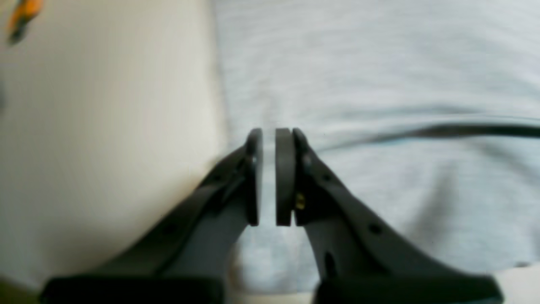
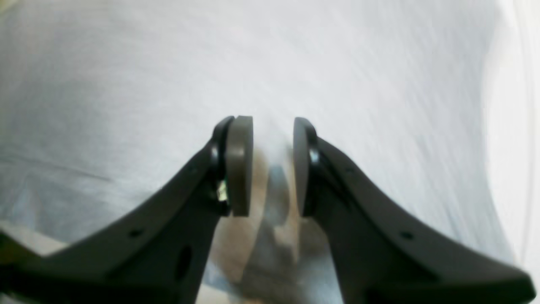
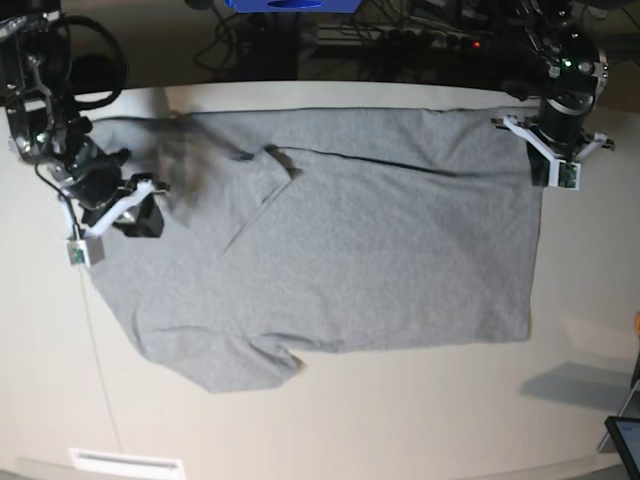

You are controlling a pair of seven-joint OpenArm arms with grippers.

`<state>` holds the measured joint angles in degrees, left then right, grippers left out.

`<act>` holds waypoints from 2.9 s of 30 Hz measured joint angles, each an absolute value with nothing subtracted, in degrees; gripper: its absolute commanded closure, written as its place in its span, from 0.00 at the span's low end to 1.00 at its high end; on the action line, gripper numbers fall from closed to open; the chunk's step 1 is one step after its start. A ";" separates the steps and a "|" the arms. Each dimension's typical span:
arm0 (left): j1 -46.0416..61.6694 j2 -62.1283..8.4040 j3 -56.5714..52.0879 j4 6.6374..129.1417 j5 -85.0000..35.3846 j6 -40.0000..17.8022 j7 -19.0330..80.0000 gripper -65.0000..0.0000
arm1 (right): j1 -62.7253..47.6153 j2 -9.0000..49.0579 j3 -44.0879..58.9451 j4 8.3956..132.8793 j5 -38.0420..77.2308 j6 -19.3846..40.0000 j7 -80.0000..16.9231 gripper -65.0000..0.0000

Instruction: Fold the T-shirt properly

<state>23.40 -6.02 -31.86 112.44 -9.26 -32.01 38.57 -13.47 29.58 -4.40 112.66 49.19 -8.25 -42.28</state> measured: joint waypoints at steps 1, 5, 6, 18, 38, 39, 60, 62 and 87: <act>22.85 -5.98 -33.08 112.44 -9.28 -31.97 38.50 0.90 | -12.60 29.47 -4.43 112.66 49.28 -7.64 -42.35 0.76; 22.92 -6.02 -35.20 112.44 -9.21 -31.99 38.22 0.91 | -8.86 29.39 -4.51 112.33 49.12 -7.29 -43.51 0.76; 23.07 -5.98 -35.14 112.44 -9.13 -32.03 38.37 0.91 | -7.31 29.21 -4.51 112.27 49.06 -7.40 -45.06 0.76; 13.30 -5.96 -32.34 107.35 5.43 -32.88 42.17 0.90 | 8.16 26.06 -4.34 99.07 49.08 -2.24 -53.12 0.76; -5.10 -18.52 -20.86 87.79 6.07 -32.82 46.74 0.90 | 28.36 24.93 2.59 63.94 42.83 13.45 -53.65 0.73; -5.13 -18.22 -21.10 87.81 6.02 -32.84 46.74 0.90 | 30.02 25.04 2.61 61.67 40.32 14.48 -53.58 0.68; -4.58 -17.80 -21.02 87.64 6.00 -32.62 46.74 0.91 | 37.78 25.43 3.14 31.83 32.60 37.10 -44.36 0.08; -4.56 -17.74 -21.02 87.64 5.96 -32.62 46.74 0.91 | 38.15 25.39 3.14 31.59 32.69 38.44 -44.27 0.08; -4.45 -17.61 -20.99 87.59 5.80 -32.62 46.72 0.91 | 39.09 22.96 3.42 24.91 34.24 39.03 -41.17 0.09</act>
<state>-4.45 -17.61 -20.99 87.59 5.80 -32.62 46.72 39.09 22.96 3.42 24.91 34.24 39.03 -41.17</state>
